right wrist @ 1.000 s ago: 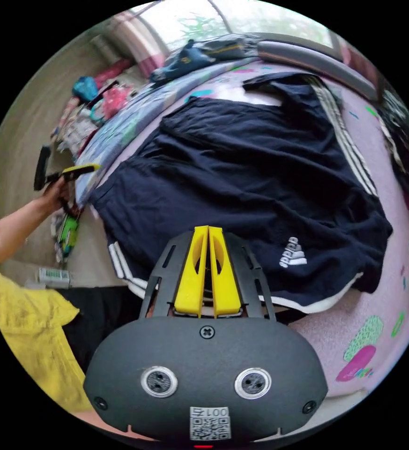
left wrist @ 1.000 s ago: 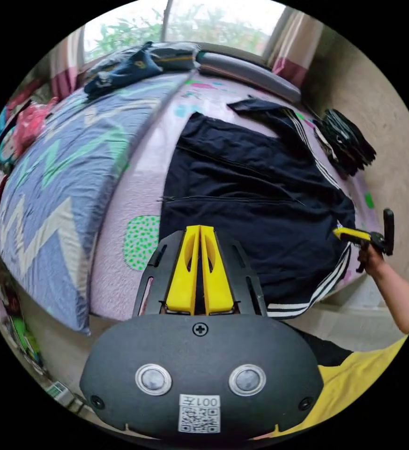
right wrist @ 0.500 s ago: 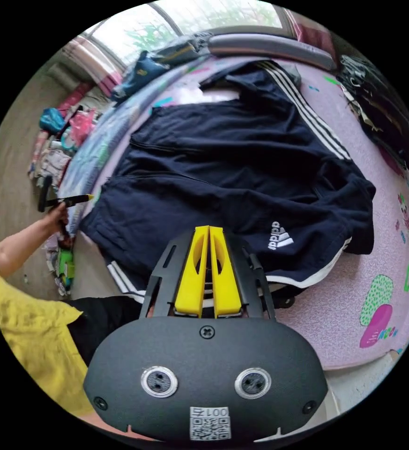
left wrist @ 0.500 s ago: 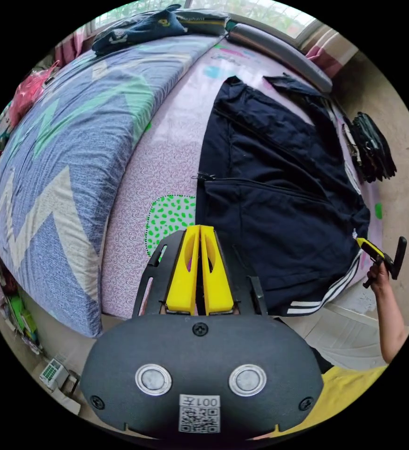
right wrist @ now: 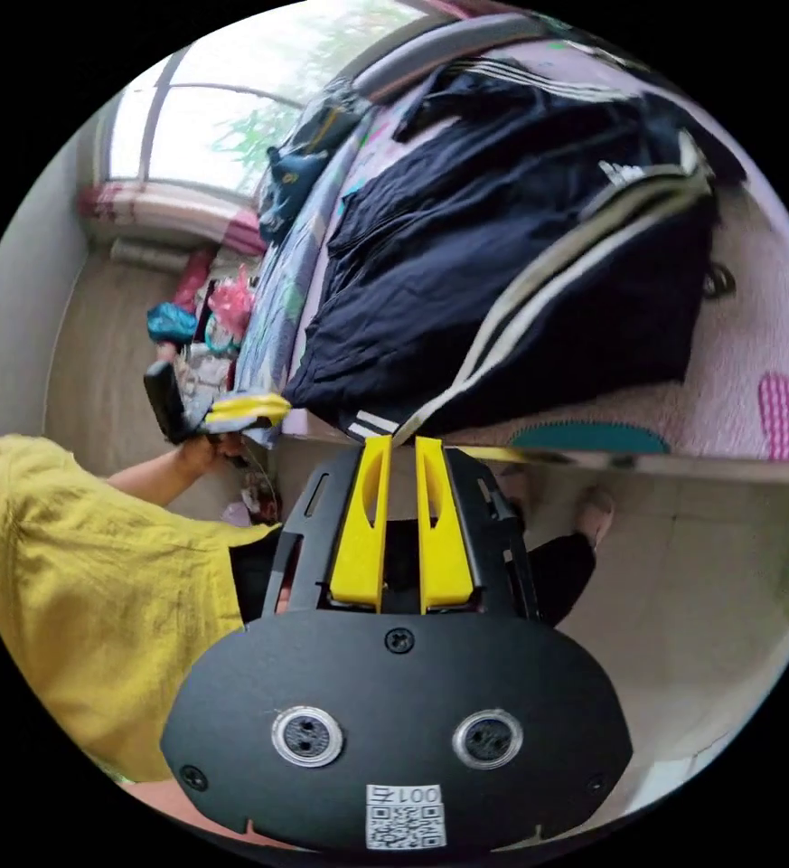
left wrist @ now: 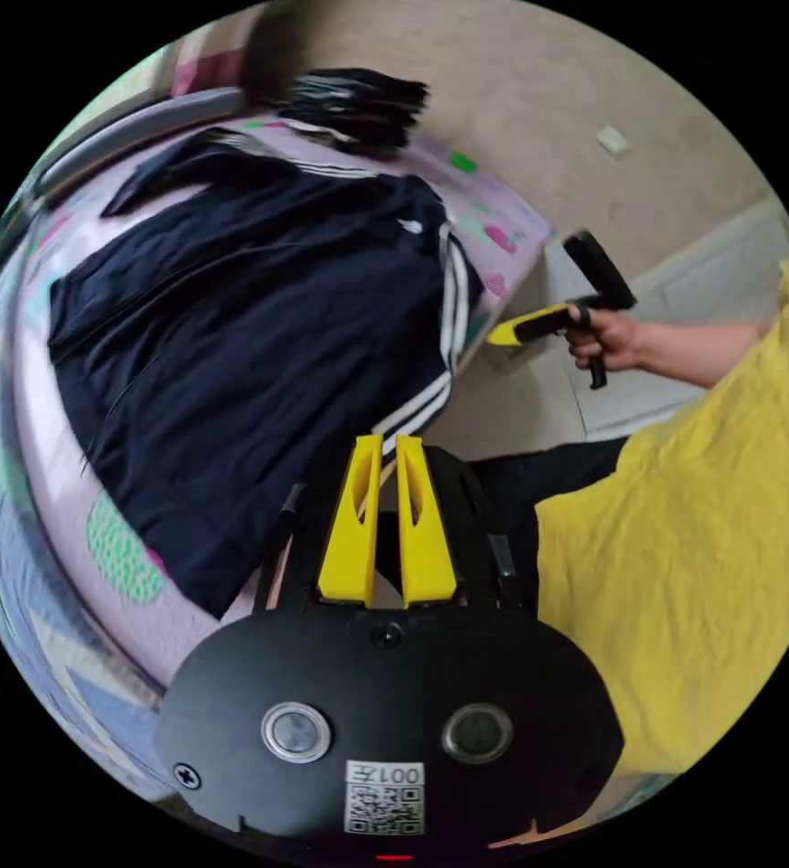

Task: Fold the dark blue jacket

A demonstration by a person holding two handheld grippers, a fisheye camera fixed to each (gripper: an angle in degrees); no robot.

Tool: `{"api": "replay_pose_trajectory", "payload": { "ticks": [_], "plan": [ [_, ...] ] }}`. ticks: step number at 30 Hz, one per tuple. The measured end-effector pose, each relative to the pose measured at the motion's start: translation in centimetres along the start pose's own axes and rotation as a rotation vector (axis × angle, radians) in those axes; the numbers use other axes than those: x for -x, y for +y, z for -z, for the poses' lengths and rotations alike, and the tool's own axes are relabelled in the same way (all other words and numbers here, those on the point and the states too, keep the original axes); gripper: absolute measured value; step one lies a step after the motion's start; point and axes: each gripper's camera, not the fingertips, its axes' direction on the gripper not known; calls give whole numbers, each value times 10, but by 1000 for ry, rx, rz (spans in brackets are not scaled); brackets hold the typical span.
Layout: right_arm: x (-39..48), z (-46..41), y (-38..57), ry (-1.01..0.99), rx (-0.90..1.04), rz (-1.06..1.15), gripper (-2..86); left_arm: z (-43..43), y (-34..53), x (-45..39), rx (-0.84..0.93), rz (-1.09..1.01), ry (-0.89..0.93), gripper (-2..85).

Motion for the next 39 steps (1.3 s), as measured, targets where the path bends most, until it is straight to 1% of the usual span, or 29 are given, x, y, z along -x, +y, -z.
{"api": "replay_pose_trajectory", "payload": {
  "ticks": [3,4,6,9,12,16,20,22,24,25,27,28,30,31,33,35,36,38,39],
  "plan": [
    [-25,-5,10,-93,-98,-124,12,-52,-18,-38,77,-192,-14,27],
    [-30,-3,15,-106,-136,-144,10,-62,-20,-45,86,-221,-28,31],
    [-32,2,24,-108,-174,-145,7,-96,-24,-69,111,-343,-81,43],
    [-37,14,43,-85,-217,-146,5,-127,-24,-87,130,-409,-146,55],
    [-47,27,66,-77,-265,-158,4,-147,-21,-93,125,-432,-220,58],
    [-68,33,88,-67,-292,-160,4,-169,-21,-82,168,-394,-273,56],
    [-92,14,87,-62,-213,-103,4,-184,-23,-57,214,-321,-307,0],
    [-106,-3,85,-71,-182,-70,4,-177,-30,-44,221,-263,-262,-8],
    [-116,-13,85,-78,-177,-49,4,-151,-41,-17,200,-131,-125,-10],
    [-123,-20,86,-88,-178,-40,4,-143,-43,-10,190,-98,-80,-11],
    [-136,-30,89,-105,-175,-36,4,-106,-51,22,138,33,111,-11],
    [-146,-36,91,-117,-172,-40,4,-97,-53,30,120,67,162,-11],
    [-159,-43,94,-134,-172,-48,4,-65,-57,63,51,187,359,-11],
    [-167,-47,96,-154,-179,-50,4,-58,-57,71,31,214,408,-11],
    [-177,-50,97,-184,-194,-52,4,-36,-59,102,-34,299,565,-11],
    [-184,-51,96,-201,-214,-45,4,-22,-59,122,-74,337,590,-11],
    [-187,-50,95,-206,-228,-33,4,-15,-60,130,-77,336,568,-11],
    [-192,-48,94,-215,-250,-15,5,-12,-63,137,-48,321,572,-12],
    [-196,-47,94,-224,-261,-9,5,-16,-63,140,-26,324,627,-12]
  ]
}}
